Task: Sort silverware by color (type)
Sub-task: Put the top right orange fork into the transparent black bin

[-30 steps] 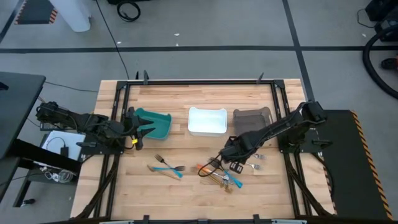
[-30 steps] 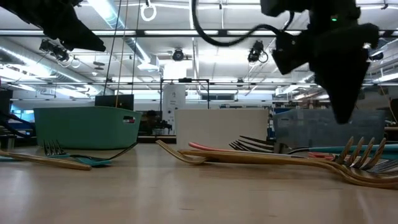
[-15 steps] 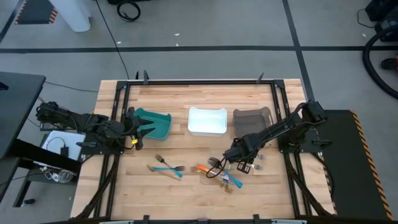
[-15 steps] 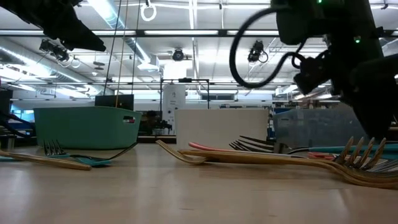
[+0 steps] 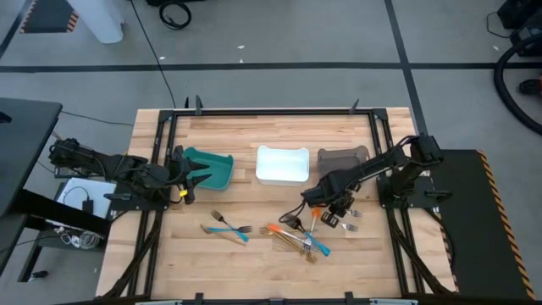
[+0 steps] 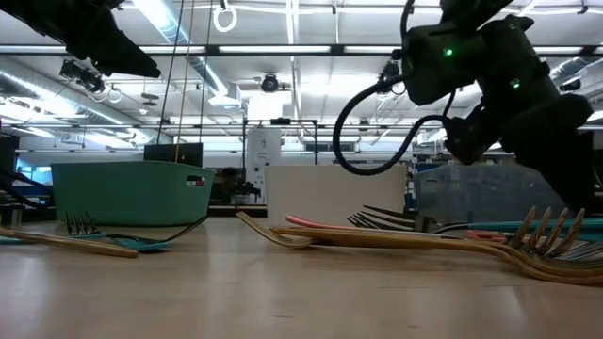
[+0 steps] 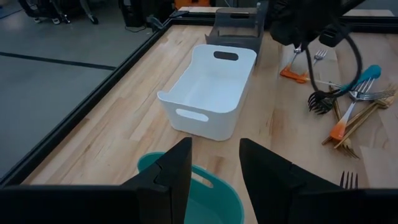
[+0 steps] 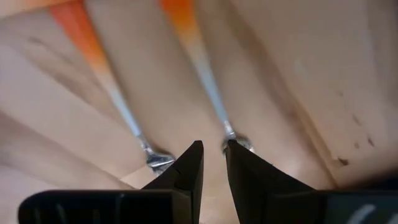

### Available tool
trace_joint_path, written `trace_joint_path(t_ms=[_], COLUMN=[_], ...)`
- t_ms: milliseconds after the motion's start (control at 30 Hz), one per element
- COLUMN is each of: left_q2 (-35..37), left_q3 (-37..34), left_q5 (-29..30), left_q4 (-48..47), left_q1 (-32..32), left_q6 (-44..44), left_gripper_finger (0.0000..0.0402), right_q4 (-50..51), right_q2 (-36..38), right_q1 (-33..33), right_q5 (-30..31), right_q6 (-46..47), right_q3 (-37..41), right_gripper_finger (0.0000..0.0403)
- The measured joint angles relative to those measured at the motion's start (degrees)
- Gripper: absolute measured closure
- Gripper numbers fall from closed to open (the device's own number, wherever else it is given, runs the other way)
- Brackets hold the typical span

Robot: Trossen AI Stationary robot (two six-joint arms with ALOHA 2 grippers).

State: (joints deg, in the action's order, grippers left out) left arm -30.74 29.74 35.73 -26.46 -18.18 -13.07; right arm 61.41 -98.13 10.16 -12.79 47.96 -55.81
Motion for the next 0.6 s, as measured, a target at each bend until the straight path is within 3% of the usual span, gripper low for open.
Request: trace_joint_path(t_ms=[300, 600], left_q2=[0.02, 0.00], left_q3=[0.00, 0.00], left_q5=[0.01, 0.00], left_q4=[0.02, 0.00], left_q1=[-0.01, 0.01], left_q6=[0.17, 0.20], left_gripper_finger=[0.0259, 0.0259], right_q4=[-0.28, -4.31], right_q2=[-0.13, -0.01], right_q1=[-0.97, -0.71], right_q5=[3.80, 2.43], right_q6=[-2.90, -3.65], right_q3=[0.55, 3.66], right_gripper_finger=[0.0325, 0.0322])
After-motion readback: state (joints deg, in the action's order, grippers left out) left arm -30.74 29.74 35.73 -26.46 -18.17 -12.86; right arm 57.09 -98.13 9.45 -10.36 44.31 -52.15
